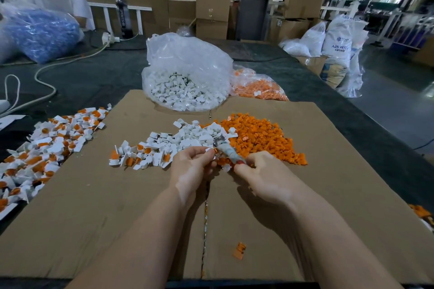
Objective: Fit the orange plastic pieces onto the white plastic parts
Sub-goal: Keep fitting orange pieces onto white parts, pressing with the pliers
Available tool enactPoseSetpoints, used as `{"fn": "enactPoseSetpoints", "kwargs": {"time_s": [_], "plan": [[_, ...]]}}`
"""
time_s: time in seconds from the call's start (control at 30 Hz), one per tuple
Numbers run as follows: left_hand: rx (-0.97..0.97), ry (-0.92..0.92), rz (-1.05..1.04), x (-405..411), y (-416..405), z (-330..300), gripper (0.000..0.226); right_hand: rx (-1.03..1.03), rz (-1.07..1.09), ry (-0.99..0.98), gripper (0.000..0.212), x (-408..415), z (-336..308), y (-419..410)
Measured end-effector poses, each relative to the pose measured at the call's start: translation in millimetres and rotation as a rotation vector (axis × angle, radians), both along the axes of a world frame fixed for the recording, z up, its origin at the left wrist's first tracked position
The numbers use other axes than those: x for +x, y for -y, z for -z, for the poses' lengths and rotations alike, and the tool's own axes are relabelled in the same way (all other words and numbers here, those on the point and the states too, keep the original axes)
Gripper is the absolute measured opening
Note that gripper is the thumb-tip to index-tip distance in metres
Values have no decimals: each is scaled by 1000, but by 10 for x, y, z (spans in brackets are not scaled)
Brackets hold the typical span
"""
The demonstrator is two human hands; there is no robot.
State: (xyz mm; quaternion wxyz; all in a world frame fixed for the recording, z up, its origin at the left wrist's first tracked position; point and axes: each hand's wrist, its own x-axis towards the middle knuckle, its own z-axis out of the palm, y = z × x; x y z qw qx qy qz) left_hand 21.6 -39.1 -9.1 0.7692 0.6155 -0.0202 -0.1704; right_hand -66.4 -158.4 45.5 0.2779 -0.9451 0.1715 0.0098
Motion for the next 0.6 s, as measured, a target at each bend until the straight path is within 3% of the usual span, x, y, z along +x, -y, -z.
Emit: {"fn": "enactPoseSetpoints", "kwargs": {"time_s": [0.17,0.4,0.6], "plan": [[-31,-36,4,22,-6,8,21,161,-21,-39,36,-29,-64,0],[-10,-49,-45,46,4,-19,5,262,-64,-127,29,-29,-129,-8],[-1,-49,-60,54,1,-17,5,107,-112,-122,27,8,-116,-66]]}}
